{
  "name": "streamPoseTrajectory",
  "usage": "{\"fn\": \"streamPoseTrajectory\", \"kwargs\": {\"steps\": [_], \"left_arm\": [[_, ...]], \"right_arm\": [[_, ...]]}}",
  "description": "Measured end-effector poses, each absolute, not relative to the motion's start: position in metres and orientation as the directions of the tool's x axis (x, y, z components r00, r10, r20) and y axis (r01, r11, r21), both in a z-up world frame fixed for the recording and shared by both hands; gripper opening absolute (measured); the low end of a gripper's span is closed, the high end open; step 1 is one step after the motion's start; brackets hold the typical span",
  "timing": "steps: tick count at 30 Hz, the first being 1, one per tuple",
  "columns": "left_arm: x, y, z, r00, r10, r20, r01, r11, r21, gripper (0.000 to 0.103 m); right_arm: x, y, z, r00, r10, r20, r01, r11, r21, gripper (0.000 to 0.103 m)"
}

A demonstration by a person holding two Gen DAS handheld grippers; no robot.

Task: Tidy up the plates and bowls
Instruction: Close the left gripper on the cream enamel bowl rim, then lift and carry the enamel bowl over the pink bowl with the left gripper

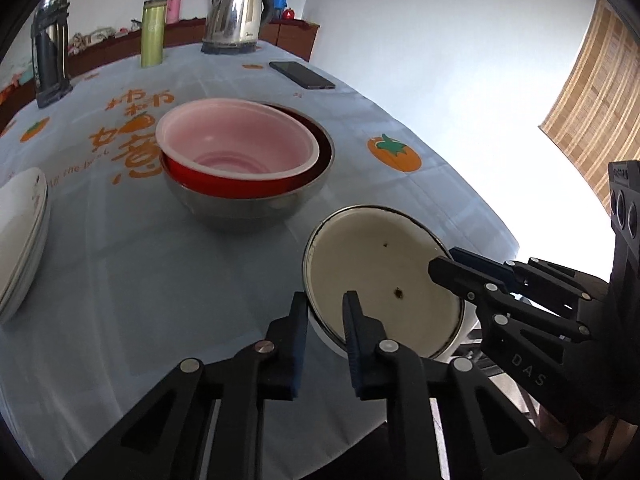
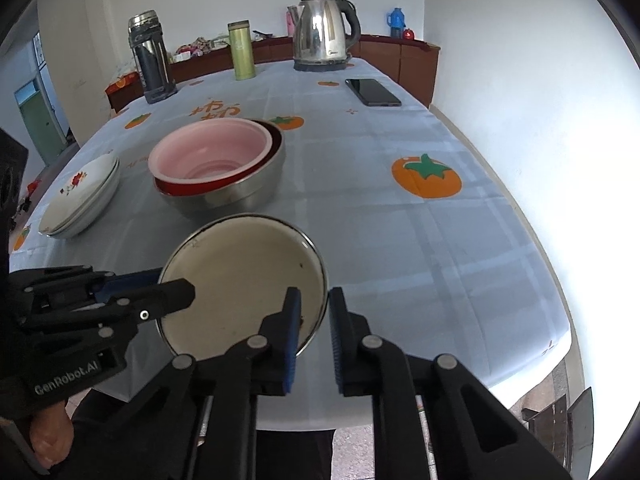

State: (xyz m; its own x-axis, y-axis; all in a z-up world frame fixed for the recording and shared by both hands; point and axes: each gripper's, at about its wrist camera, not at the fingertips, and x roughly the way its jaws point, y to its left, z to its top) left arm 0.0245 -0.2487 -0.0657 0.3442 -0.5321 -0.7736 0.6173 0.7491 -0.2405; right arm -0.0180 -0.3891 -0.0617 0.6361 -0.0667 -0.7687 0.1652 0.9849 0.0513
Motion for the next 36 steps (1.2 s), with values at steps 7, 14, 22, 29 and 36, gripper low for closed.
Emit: {"fn": "streamPoseTrajectory", "kwargs": {"steps": [7,14,22,29,36], "left_arm": [[0.025,-0.246,-0.066,0.360,-0.519,-0.775,0.613,0.758,-0.223,0.019],[0.029,-0.241,-0.066,0.381,-0.501,-0.777,0.595,0.776,-0.209,0.017],[0.030,-0.236,-0.061,0.400,-0.509,-0.762,0.587,0.781,-0.213,0.017],[0.029,-0.233,-0.054,0.434,-0.510,-0.742,0.587,0.785,-0.197,0.017],[0.028,-0.230,-0.049,0.461,-0.511,-0.725,0.580,0.792,-0.190,0.017]], "right_arm": [[-0.018,-0.384,-0.059,0.646,-0.071,-0.760,0.166,0.985,0.049,0.013],[-0.017,-0.379,-0.055,0.663,-0.063,-0.746,0.170,0.983,0.069,0.013],[-0.015,-0.374,-0.047,0.685,-0.063,-0.726,0.157,0.986,0.063,0.013],[-0.016,-0.370,-0.043,0.696,-0.062,-0.715,0.153,0.986,0.063,0.014],[-0.016,-0.368,-0.042,0.698,-0.059,-0.714,0.148,0.987,0.063,0.014]]}}
